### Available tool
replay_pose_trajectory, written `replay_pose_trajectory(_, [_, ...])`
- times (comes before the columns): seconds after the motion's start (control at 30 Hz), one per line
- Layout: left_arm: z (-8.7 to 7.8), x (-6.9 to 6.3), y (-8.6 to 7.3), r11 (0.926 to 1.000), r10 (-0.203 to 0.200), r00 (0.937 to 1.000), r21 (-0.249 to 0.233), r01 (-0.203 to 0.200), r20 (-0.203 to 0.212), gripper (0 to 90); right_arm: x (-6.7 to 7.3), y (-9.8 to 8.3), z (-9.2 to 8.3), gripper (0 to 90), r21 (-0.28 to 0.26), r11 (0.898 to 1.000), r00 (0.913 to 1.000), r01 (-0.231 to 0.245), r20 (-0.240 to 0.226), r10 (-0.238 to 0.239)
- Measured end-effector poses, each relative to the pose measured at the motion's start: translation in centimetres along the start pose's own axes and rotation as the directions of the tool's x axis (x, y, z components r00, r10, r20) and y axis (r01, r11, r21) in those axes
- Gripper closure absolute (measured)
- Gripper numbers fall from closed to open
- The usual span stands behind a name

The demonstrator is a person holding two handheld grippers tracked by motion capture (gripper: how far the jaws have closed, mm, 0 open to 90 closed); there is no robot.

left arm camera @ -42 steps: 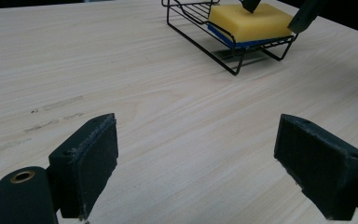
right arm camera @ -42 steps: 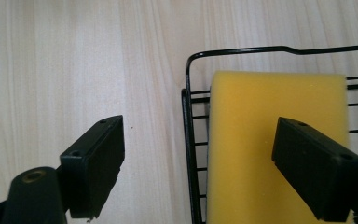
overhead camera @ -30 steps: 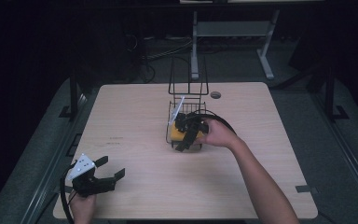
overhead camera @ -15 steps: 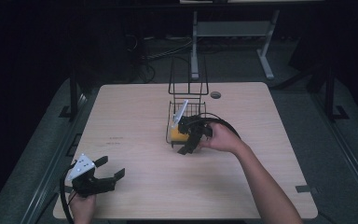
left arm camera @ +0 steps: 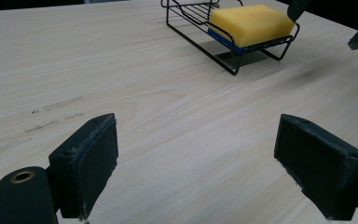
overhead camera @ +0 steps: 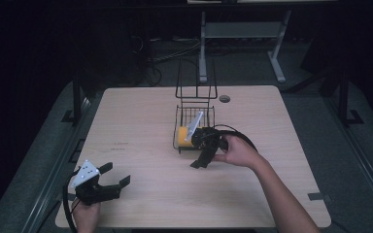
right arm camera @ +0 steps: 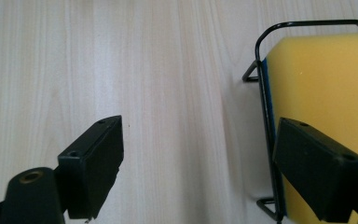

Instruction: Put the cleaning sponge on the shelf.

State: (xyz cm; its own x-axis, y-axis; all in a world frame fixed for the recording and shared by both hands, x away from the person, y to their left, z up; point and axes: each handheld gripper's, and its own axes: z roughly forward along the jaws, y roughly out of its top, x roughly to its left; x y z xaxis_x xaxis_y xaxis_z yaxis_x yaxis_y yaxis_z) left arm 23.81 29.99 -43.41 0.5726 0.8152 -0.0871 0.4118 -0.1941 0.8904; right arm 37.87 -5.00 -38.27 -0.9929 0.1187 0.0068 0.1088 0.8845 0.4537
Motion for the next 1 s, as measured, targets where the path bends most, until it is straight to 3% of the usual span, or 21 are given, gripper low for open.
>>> replay_pose_trajectory(1.0, [0.0, -0.1, 0.0, 0.9999, 0.009, 1.0, 0.011, -0.009, -0.002, 12.8, 3.1, -5.1, -0.1, 15.9, 0.002, 0.999, 0.9994, -0.034, 0.003, 0.034])
